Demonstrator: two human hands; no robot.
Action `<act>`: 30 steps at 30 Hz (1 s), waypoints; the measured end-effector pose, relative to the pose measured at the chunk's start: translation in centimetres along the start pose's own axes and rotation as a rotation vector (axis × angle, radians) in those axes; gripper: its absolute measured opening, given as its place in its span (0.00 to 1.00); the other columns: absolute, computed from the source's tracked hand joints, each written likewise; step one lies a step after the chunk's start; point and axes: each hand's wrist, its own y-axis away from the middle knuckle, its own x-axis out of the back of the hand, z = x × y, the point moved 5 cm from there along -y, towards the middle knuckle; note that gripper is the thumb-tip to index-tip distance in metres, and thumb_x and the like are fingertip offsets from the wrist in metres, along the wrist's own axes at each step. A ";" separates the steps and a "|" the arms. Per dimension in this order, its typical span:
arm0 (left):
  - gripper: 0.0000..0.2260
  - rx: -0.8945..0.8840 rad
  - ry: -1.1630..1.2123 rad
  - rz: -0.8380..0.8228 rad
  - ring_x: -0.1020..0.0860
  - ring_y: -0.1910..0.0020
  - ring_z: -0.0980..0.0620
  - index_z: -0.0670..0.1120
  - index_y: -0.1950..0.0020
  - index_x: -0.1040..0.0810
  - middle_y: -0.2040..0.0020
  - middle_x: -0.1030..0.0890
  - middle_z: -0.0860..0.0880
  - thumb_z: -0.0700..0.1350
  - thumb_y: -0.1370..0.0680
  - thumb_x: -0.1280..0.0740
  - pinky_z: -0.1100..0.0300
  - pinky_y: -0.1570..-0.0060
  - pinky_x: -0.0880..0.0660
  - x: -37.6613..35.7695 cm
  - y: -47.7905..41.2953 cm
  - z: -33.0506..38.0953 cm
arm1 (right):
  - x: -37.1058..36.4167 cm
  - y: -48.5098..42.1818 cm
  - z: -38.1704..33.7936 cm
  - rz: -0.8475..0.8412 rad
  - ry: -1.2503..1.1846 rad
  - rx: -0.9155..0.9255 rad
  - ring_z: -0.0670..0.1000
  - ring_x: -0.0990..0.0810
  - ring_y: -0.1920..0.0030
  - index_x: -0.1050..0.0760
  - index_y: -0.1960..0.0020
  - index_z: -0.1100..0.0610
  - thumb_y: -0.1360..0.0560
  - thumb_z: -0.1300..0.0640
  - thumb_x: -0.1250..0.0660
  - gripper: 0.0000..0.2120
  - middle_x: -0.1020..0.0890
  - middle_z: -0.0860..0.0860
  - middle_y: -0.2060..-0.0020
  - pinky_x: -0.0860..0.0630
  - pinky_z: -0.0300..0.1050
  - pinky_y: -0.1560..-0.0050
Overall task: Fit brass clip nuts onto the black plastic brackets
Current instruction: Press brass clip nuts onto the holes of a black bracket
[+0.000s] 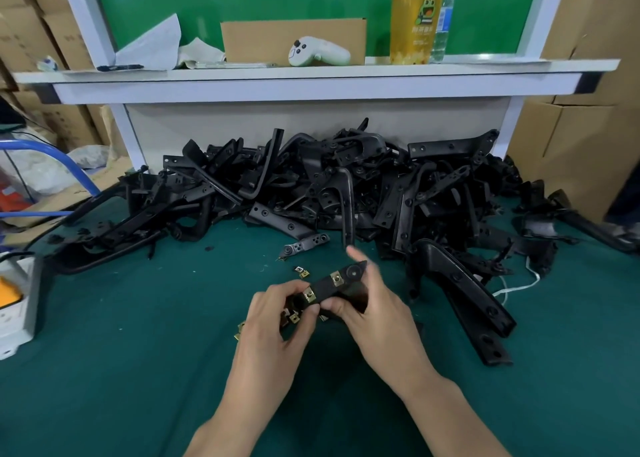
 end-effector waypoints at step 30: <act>0.12 -0.176 -0.115 -0.062 0.27 0.48 0.60 0.58 0.38 0.26 0.50 0.25 0.65 0.57 0.21 0.38 0.74 0.51 0.32 0.1 0.1 1.3 | 1.1 -0.3 -1.3 -0.172 -0.101 0.086 0.38 0.23 0.61 0.33 0.46 0.35 0.20 0.57 0.32 0.17 0.17 0.35 0.60 0.32 0.33 0.61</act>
